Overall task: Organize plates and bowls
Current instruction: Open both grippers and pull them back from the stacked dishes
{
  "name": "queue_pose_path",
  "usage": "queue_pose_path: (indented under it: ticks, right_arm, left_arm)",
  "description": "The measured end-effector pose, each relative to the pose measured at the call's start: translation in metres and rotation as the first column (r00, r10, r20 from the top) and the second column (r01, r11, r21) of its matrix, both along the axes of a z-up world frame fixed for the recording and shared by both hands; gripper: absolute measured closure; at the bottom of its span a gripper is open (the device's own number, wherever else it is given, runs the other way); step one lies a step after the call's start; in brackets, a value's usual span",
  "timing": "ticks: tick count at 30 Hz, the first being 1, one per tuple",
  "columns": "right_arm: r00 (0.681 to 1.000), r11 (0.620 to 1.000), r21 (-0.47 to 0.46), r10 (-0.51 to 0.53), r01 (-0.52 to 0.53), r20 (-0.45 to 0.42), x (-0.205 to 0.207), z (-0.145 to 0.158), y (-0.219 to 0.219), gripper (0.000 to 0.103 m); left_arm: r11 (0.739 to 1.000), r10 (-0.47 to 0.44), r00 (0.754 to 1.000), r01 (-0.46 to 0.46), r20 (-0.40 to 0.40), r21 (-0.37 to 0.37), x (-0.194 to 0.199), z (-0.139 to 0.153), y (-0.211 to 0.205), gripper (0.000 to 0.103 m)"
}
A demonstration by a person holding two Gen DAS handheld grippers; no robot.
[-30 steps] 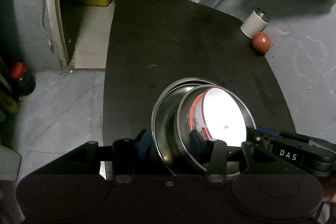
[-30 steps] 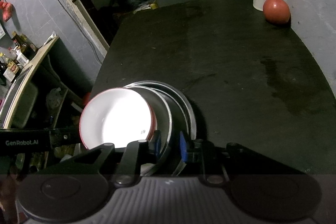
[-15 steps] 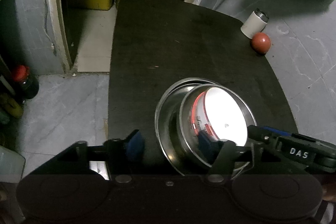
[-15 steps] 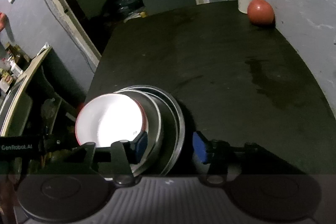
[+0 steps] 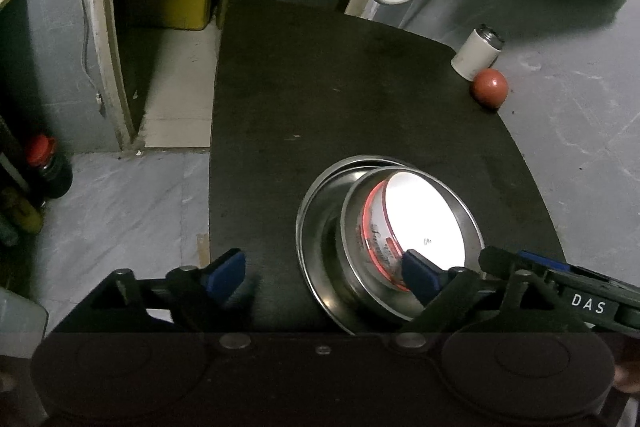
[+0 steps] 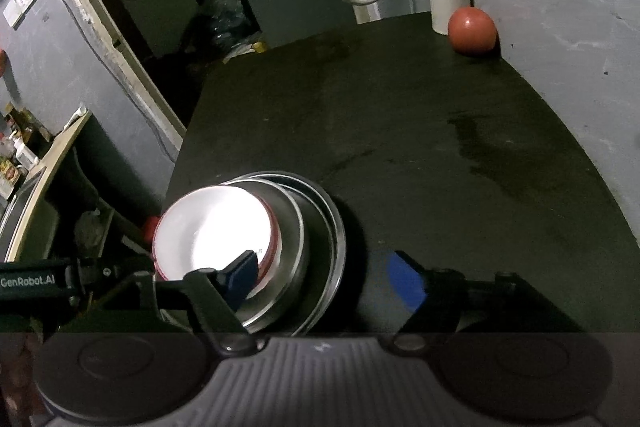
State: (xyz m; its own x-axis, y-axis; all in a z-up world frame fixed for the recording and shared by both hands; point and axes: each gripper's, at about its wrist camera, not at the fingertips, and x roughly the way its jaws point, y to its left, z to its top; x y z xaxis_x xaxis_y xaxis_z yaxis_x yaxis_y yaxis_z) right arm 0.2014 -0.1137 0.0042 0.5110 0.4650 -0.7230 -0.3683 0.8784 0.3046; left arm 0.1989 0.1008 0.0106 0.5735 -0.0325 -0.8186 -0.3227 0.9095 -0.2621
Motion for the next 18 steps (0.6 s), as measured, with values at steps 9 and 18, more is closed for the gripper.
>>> queue_pose_path:
  ticks: [9, 18]
  right_arm:
    - [0.999, 1.000, 0.020, -0.022, 0.022, 0.025, -0.007, 0.006, -0.005, 0.011]
    - [0.999, 0.999, 0.036, -0.015, 0.013, 0.044, -0.016, 0.007, -0.009, 0.000]
  left_arm:
    - [1.000, 0.009, 1.000, -0.010, 0.016, 0.010, -0.007, 0.004, 0.003, 0.001]
    - [1.000, 0.021, 0.999, -0.022, 0.035, 0.020, -0.014, 0.007, 0.007, 0.001]
